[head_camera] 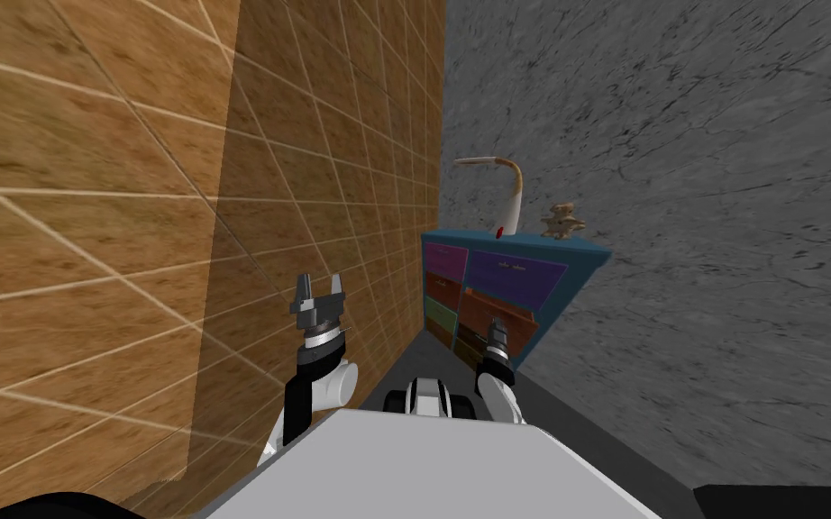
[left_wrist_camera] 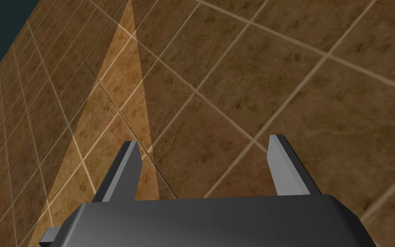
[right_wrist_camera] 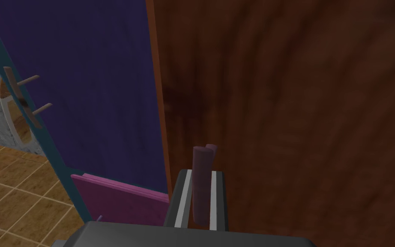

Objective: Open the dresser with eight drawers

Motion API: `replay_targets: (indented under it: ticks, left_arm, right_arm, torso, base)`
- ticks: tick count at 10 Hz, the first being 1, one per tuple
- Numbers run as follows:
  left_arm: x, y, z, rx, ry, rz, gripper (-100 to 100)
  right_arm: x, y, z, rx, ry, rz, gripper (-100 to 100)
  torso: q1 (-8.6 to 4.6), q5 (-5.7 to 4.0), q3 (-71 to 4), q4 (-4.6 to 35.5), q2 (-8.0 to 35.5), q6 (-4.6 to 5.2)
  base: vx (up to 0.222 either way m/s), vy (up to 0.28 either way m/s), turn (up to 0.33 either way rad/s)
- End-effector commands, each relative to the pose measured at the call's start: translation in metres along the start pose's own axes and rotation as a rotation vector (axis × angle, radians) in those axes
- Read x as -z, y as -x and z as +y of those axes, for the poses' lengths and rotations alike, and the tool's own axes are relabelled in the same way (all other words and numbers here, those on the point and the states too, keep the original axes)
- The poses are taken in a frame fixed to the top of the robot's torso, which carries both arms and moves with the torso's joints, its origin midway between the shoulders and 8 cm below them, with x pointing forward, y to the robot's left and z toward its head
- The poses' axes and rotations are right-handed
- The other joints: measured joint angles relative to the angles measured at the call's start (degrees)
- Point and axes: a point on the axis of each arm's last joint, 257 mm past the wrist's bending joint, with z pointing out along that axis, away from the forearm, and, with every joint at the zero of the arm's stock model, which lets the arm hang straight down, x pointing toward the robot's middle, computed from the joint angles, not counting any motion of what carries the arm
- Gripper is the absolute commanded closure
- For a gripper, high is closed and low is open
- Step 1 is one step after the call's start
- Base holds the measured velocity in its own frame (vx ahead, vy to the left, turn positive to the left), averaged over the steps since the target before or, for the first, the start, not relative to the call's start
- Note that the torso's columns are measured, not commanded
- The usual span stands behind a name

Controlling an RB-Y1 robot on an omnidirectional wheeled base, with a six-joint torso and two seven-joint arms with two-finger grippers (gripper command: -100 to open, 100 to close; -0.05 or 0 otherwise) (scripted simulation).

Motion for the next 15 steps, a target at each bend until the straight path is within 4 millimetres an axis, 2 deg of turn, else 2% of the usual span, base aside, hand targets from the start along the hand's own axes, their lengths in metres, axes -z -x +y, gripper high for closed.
replay_targets:
  ticks: [1, 4, 5, 13, 14, 15]
  left_arm:
    - [0.0, 0.0, 0.0, 0.0, 0.0, 0.0, 0]
    - [0.0, 0.0, 0.0, 0.0, 0.0, 0.0, 0]
    - [0.0, 0.0, 0.0, 0.0, 0.0, 0.0, 0]
    - [0.0, 0.0, 0.0, 0.0, 0.0, 0.0, 0]
    - [0.0, 0.0, 0.0, 0.0, 0.0, 0.0, 0]
    - [0.0, 0.0, 0.0, 0.0, 0.0, 0.0, 0]
  right_arm:
    - [0.004, 0.003, 0.002, 0.003, 0.008, -0.003, 100]
    - [0.01, 0.006, 0.003, 0.008, 0.015, -0.005, 100]
    - [-0.006, 0.015, -0.01, -0.002, 0.005, -0.018, -100]
    - [-0.047, 0.047, -0.052, -0.01, -0.005, -0.086, -100]
    - [-0.046, 0.046, -0.047, -0.011, 0.001, -0.077, -100]
    - [-0.046, 0.047, -0.047, -0.008, 0.003, -0.081, 0]
  torso:
    - [-0.12, 0.07, -0.14, 0.1, -0.2, -0.12]
    - [0.16, 0.02, 0.06, 0.0, 0.08, -0.1]
    - [0.16, 0.03, -0.01, 0.0, -0.01, -0.08]
    - [0.36, 0.2, 0.03, 0.23, 0.09, -0.26]
    - [0.36, 0.25, 0.03, 0.32, 0.13, -0.25]
    - [0.36, 0.25, 0.04, 0.32, 0.13, -0.26]
  base:
    - [-0.082, 0.071, -0.018]
    - [-0.147, 0.111, -0.023]
    - [-0.092, 0.092, -0.106]
    - [-0.025, 0.017, -0.079]
    - [-0.019, 0.01, -0.012]
    - [0.0, 0.0, 0.0]
